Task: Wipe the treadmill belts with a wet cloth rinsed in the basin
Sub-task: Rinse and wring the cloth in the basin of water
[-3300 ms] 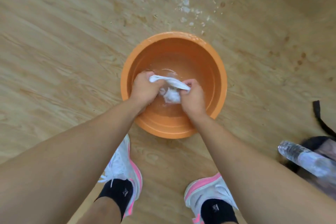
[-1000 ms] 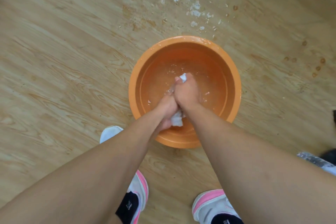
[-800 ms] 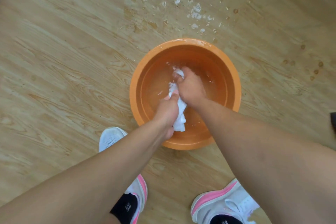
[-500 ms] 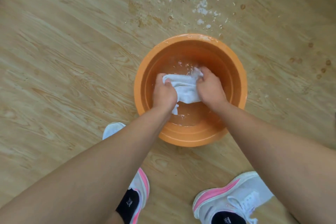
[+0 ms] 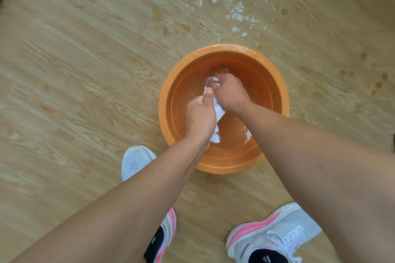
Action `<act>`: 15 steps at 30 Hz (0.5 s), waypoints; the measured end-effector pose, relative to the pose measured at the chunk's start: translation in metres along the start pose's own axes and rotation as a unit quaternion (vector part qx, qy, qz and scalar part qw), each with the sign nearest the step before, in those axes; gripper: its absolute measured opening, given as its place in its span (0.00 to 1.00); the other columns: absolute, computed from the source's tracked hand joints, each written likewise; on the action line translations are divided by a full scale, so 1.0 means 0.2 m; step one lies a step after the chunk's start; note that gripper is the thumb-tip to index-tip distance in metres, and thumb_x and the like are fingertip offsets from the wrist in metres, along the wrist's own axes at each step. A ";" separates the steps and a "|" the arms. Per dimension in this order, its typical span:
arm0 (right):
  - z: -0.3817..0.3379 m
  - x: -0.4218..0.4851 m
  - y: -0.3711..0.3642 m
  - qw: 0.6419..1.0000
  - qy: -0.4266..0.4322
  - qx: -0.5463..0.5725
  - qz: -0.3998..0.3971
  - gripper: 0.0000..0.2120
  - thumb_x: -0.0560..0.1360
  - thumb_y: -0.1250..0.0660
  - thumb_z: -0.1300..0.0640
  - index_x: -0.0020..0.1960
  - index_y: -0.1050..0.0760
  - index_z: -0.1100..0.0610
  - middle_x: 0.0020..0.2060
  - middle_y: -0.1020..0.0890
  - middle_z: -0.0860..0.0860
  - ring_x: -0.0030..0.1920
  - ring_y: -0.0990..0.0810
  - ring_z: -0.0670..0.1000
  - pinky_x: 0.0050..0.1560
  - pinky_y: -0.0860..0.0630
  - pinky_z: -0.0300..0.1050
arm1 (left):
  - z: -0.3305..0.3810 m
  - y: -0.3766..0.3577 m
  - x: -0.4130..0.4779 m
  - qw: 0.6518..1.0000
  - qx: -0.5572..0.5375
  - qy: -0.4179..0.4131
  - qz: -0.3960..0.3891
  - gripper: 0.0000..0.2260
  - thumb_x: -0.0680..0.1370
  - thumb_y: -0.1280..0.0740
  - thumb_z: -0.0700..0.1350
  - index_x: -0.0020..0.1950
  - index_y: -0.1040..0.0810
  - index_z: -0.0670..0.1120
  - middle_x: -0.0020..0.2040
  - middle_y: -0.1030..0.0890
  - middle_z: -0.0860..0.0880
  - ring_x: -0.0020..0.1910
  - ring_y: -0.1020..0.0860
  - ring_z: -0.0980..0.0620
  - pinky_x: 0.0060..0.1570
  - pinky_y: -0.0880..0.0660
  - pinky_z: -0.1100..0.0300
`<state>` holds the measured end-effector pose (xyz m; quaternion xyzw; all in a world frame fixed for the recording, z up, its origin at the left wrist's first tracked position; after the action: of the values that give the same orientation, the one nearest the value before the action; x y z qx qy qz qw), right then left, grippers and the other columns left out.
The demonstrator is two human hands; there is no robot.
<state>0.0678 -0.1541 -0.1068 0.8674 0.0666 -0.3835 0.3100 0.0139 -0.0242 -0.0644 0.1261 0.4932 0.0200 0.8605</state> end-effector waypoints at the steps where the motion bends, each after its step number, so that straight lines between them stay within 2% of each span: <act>1: 0.01 0.00 0.02 1.000 -0.004 -0.025 0.000 0.17 0.75 0.39 0.44 0.56 0.18 0.49 0.52 0.13 0.49 0.56 0.16 0.56 0.60 0.20 0.53 | -0.01 0.03 0.02 0.998 0.027 -0.047 0.024 0.20 0.81 0.38 0.62 0.42 0.24 0.47 0.35 0.23 0.49 0.32 0.25 0.46 0.37 0.18 0.35; 3: 0.07 -0.01 0.04 0.998 -0.008 -0.067 0.006 0.17 0.79 0.37 0.46 0.65 0.23 0.50 0.59 0.14 0.52 0.62 0.18 0.59 0.63 0.22 0.55 | -0.04 0.10 0.06 0.990 0.085 -0.092 0.068 0.15 0.79 0.36 0.59 0.42 0.28 0.49 0.33 0.27 0.53 0.35 0.26 0.43 0.41 0.19 0.35; 5: 0.10 -0.04 0.07 0.997 -0.019 -0.068 0.029 0.15 0.84 0.38 0.51 0.68 0.27 0.55 0.60 0.16 0.57 0.60 0.18 0.62 0.59 0.23 0.54 | -0.04 0.13 0.07 0.987 0.112 -0.088 0.079 0.08 0.82 0.38 0.52 0.45 0.27 0.52 0.36 0.25 0.54 0.39 0.22 0.42 0.42 0.19 0.44; 7: 0.12 -0.07 0.06 0.997 -0.052 0.000 0.052 0.11 0.85 0.41 0.55 0.63 0.26 0.59 0.57 0.18 0.58 0.55 0.21 0.60 0.53 0.28 0.50 | -0.03 0.13 0.11 0.988 0.120 -0.050 0.078 0.08 0.83 0.44 0.46 0.53 0.25 0.53 0.46 0.20 0.51 0.47 0.20 0.41 0.49 0.19 0.46; 9: 0.13 -0.13 0.04 0.988 -0.101 0.101 0.053 0.10 0.84 0.43 0.54 0.51 0.25 0.57 0.49 0.21 0.55 0.48 0.26 0.57 0.46 0.34 0.49 | -0.03 0.09 0.15 0.988 0.142 -0.005 0.055 0.17 0.84 0.48 0.45 0.69 0.27 0.49 0.64 0.20 0.44 0.61 0.22 0.38 0.64 0.24 0.44; 10: 0.13 -0.16 0.03 0.983 -0.113 0.135 0.052 0.12 0.83 0.44 0.53 0.45 0.26 0.55 0.44 0.22 0.53 0.45 0.27 0.55 0.43 0.35 0.50 | -0.04 0.05 0.17 0.987 0.154 0.019 0.028 0.21 0.85 0.50 0.49 0.74 0.29 0.47 0.70 0.23 0.42 0.66 0.24 0.38 0.68 0.27 0.44; 11: 0.12 -0.20 0.01 0.980 -0.111 0.155 0.051 0.14 0.83 0.43 0.51 0.42 0.27 0.53 0.41 0.23 0.50 0.42 0.27 0.53 0.42 0.34 0.49 | -0.05 0.00 0.17 0.987 0.151 0.049 -0.005 0.26 0.85 0.52 0.57 0.76 0.29 0.46 0.72 0.24 0.41 0.67 0.23 0.37 0.69 0.28 0.43; 13: 0.10 -0.23 -0.03 0.983 -0.072 0.163 0.050 0.15 0.84 0.41 0.49 0.40 0.30 0.52 0.39 0.24 0.48 0.40 0.28 0.51 0.41 0.34 0.49 | -0.11 -0.07 0.20 0.988 0.110 0.095 -0.060 0.41 0.76 0.56 0.75 0.71 0.22 0.49 0.67 0.20 0.37 0.62 0.18 0.35 0.64 0.22 0.39; 14: 0.10 -0.23 -0.06 0.986 -0.056 0.150 0.052 0.16 0.85 0.40 0.47 0.40 0.32 0.52 0.39 0.24 0.49 0.41 0.27 0.52 0.41 0.35 0.50 | -0.13 -0.10 0.21 0.988 0.088 0.101 -0.081 0.44 0.73 0.56 0.78 0.68 0.19 0.50 0.64 0.19 0.34 0.59 0.17 0.33 0.59 0.19 0.38; 15: 0.12 -0.22 -0.07 0.988 -0.051 0.132 0.060 0.17 0.85 0.40 0.45 0.40 0.34 0.52 0.40 0.23 0.50 0.41 0.26 0.53 0.41 0.35 0.51 | -0.12 -0.13 0.20 0.988 0.066 0.098 -0.095 0.42 0.75 0.55 0.78 0.65 0.18 0.50 0.62 0.18 0.34 0.56 0.16 0.34 0.53 0.17 0.41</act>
<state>0.0173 -0.1517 -0.0947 0.8822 -0.0524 -0.4139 0.2182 0.0106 -0.0388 -0.1157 0.1325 0.5848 -0.0821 0.7961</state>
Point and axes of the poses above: each hand's wrist, its own x-axis towards the middle knuckle, its own y-axis out of the back of the hand, z = x × y, the point moved 7 cm from there along x, towards the middle knuckle
